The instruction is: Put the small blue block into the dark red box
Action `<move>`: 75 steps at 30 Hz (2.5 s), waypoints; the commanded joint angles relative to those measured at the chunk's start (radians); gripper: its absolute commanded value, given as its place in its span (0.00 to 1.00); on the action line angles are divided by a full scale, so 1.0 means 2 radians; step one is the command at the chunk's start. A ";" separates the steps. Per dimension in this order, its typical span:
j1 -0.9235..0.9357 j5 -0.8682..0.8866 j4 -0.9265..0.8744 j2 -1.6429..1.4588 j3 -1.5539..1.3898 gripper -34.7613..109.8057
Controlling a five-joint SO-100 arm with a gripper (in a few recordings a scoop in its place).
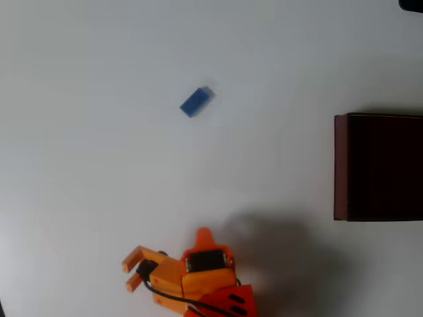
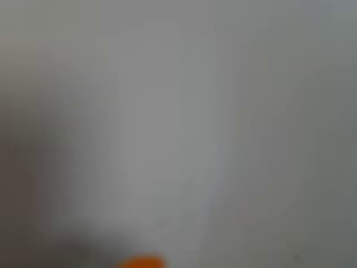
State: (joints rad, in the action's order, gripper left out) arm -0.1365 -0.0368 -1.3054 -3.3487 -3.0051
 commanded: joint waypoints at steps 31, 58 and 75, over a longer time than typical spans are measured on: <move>0.071 0.732 -0.019 0.383 0.285 0.30; -0.052 1.212 0.018 0.825 0.581 0.41; -0.044 1.216 -0.031 0.991 0.788 0.42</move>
State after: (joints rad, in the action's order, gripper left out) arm -0.2117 2.3838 -1.3468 -1.3744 -1.5202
